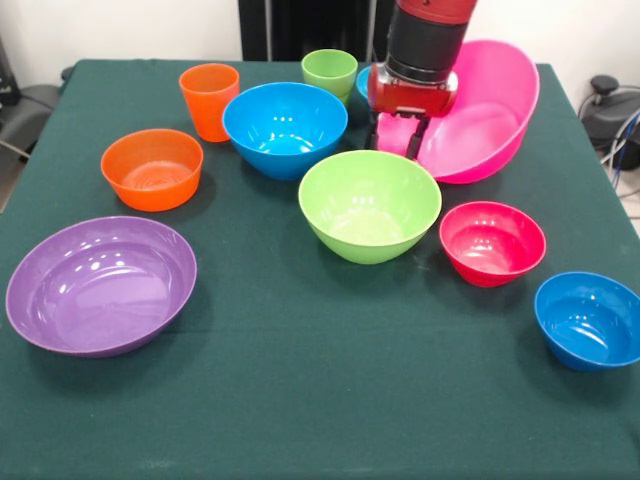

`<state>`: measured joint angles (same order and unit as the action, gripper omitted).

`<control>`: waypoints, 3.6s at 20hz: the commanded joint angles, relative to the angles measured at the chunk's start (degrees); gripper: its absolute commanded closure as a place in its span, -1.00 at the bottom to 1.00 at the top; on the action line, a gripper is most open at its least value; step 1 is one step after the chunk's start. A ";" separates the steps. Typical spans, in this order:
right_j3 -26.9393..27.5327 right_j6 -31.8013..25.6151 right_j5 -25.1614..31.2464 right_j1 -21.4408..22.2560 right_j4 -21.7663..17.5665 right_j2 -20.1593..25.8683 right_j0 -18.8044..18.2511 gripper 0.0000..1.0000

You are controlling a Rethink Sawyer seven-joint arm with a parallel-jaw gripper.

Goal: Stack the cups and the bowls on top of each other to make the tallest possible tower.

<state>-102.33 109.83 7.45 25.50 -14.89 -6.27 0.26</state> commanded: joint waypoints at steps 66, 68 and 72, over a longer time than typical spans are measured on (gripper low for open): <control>-0.39 6.13 -4.72 2.08 0.24 6.27 1.18 -1.00; -0.46 6.21 -5.12 2.04 0.21 6.02 1.36 -1.00; -0.50 6.12 -5.26 2.06 0.30 5.81 1.50 -1.00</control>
<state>-102.54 109.83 5.05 31.07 -13.04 -4.34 0.86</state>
